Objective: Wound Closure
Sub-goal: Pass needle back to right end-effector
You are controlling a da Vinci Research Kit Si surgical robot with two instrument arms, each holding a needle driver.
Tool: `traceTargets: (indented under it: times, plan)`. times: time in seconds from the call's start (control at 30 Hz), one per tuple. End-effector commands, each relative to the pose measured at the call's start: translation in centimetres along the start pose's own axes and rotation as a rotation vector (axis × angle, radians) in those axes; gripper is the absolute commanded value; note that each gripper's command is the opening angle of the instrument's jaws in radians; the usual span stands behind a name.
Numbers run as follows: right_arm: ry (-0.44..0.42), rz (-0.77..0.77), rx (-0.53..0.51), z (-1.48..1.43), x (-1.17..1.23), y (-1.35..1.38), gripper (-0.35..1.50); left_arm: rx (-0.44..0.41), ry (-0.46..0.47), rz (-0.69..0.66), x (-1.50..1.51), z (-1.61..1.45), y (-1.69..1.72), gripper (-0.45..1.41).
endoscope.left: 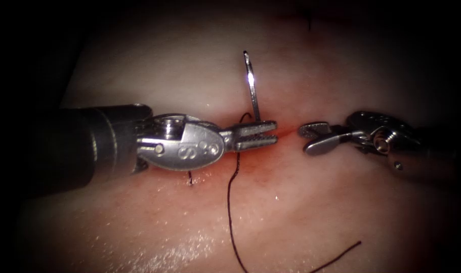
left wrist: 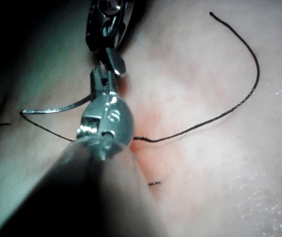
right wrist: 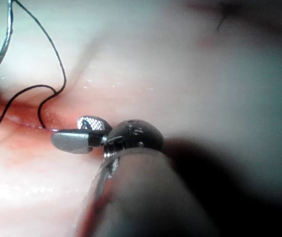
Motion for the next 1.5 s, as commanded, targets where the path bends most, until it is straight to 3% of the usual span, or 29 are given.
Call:
traceTargets:
  times: [0.03,0.23,0.37,0.6,1.5]
  plan:
    - [0.015,0.066,0.013,0.12,0.14,-0.05,0.74,0.000,-0.002,0.010,-0.06,0.09,0.05,-0.45]
    - [0.034,0.185,0.010,0.27,0.30,-0.20,1.21,0.013,-0.015,0.099,-0.15,0.13,0.25,-0.45]
    - [0.046,0.232,0.002,0.43,0.29,-0.23,1.33,0.022,-0.040,0.166,-0.14,0.16,0.29,-0.45]
    - [0.058,0.239,-0.008,0.64,0.28,-0.27,1.21,0.036,-0.087,0.238,-0.05,0.21,0.33,-0.45]
    - [0.049,0.199,-0.039,0.93,0.34,-0.39,1.18,0.005,-0.146,0.305,0.05,0.36,0.43,-0.45]
